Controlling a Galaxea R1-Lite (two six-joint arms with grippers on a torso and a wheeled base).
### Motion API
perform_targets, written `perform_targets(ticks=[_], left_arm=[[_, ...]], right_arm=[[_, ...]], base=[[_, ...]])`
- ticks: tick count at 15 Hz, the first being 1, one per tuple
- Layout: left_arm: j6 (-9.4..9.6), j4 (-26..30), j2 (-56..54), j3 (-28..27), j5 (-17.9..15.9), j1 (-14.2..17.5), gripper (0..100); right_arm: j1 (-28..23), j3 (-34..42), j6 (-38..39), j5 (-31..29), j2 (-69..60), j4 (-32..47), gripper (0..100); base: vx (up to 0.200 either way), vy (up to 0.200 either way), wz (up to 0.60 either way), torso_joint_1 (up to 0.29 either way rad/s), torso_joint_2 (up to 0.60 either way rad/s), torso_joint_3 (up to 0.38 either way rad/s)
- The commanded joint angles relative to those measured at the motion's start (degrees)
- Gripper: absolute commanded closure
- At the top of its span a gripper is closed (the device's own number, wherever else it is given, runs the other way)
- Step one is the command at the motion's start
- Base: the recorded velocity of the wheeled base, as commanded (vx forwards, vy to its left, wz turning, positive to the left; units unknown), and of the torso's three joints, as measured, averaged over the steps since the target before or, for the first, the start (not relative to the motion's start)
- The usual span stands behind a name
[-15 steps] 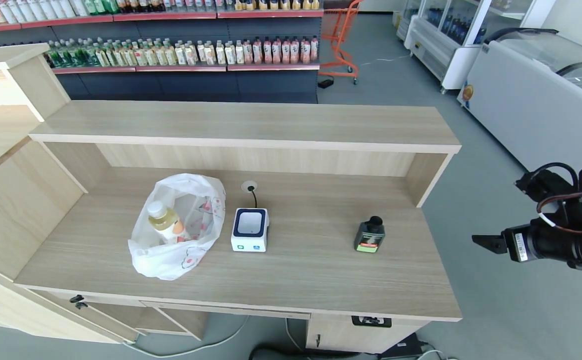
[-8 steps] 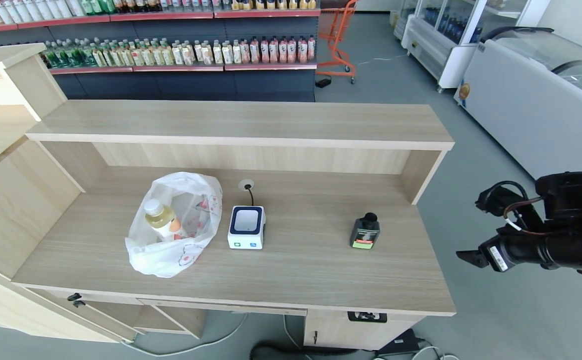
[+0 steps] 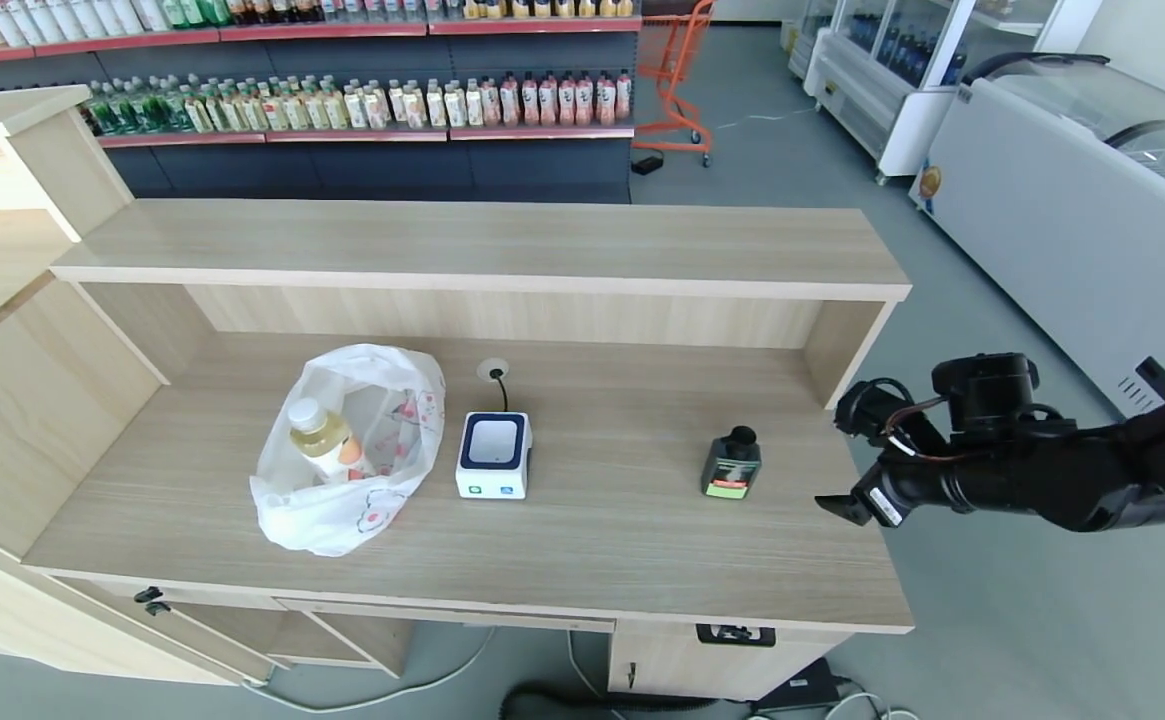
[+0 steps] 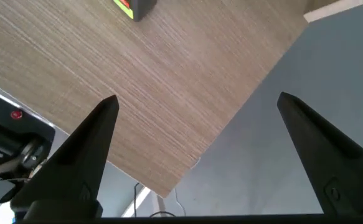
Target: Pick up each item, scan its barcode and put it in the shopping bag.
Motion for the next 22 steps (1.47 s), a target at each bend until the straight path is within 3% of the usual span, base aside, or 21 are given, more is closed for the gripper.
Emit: perform_targets(ticks=[1,9,22], left_arm=[[0.07,0.1,0.0,0.0,0.0,0.0,0],[0.07,0.1,0.0,0.0,0.0,0.0,0],[-0.02,0.0,0.0,0.0,0.0,0.0,0]], right_arm=[[3.6,-4.6,-0.9,2.1,6.2,-0.1,0],[8.4,-14.1,-1.1,-0.9,14.8,-0.2,0],[9.1,-24.4,-1.4,-0.9,23.3,-0.1,0]], base=[[0.0,0.0,0.0,0.0,0.0,0.0],[0.0,0.0,0.0,0.0,0.0,0.0],[0.0,0.0,0.0,0.0,0.0,0.0]])
